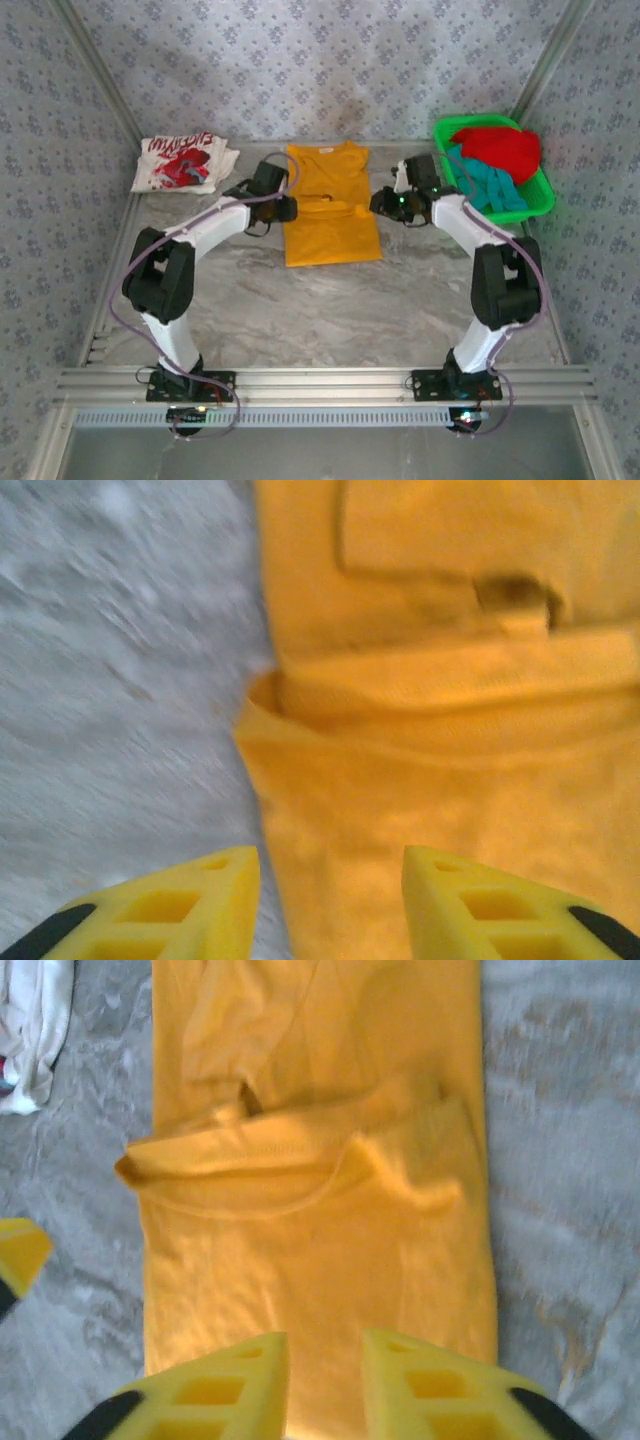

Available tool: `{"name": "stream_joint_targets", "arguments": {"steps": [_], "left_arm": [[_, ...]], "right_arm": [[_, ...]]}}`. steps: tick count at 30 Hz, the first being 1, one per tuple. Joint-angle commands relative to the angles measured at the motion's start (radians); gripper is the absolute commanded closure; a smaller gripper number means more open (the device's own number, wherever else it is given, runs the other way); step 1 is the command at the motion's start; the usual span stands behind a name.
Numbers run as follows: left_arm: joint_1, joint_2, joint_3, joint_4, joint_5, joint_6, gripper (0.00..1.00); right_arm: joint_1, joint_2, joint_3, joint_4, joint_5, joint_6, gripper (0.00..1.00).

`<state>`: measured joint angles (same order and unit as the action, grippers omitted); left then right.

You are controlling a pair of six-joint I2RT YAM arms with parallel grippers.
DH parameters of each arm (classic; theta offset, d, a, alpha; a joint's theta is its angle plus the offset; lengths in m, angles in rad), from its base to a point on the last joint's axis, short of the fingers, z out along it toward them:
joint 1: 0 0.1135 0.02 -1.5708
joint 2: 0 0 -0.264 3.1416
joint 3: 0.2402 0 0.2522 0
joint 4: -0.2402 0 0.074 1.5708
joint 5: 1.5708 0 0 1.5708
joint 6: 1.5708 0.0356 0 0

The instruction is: Fold and stack the t-shirts

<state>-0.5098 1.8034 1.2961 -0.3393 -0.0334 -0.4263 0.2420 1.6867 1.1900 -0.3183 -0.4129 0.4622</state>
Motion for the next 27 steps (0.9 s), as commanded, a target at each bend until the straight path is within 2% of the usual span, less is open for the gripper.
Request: {"name": "stream_joint_targets", "arguments": {"steps": [1, 2, 4, 11, 16, 20, 27], "left_arm": [[-0.021, 0.010, -0.052, 0.093, 0.068, -0.018, 0.71], [-0.020, 0.039, -0.045, 0.098, 0.074, -0.025, 0.76], [-0.016, 0.102, -0.011, 0.099, 0.081, -0.025, 0.78], [0.051, 0.319, 0.200, 0.121, 0.117, -0.017, 0.75], [0.089, 0.444, 0.397, 0.051, 0.107, 0.038, 0.74], [0.114, 0.493, 0.522, -0.006, 0.118, 0.054, 0.74], [0.122, 0.475, 0.528, -0.047, 0.124, 0.041, 0.71]], "right_arm": [[0.025, 0.047, -0.040, 0.090, -0.036, 0.007, 0.82], [0.031, 0.078, -0.024, 0.094, -0.041, 0.006, 0.84], [0.044, 0.145, 0.029, 0.107, -0.052, 0.010, 0.87], [0.039, 0.365, 0.229, 0.114, 0.004, 0.033, 0.88], [0.002, 0.477, 0.346, 0.096, 0.041, 0.063, 0.88], [-0.028, 0.517, 0.407, 0.080, 0.046, 0.092, 0.88], [-0.048, 0.492, 0.405, 0.073, 0.017, 0.111, 0.87]]}}
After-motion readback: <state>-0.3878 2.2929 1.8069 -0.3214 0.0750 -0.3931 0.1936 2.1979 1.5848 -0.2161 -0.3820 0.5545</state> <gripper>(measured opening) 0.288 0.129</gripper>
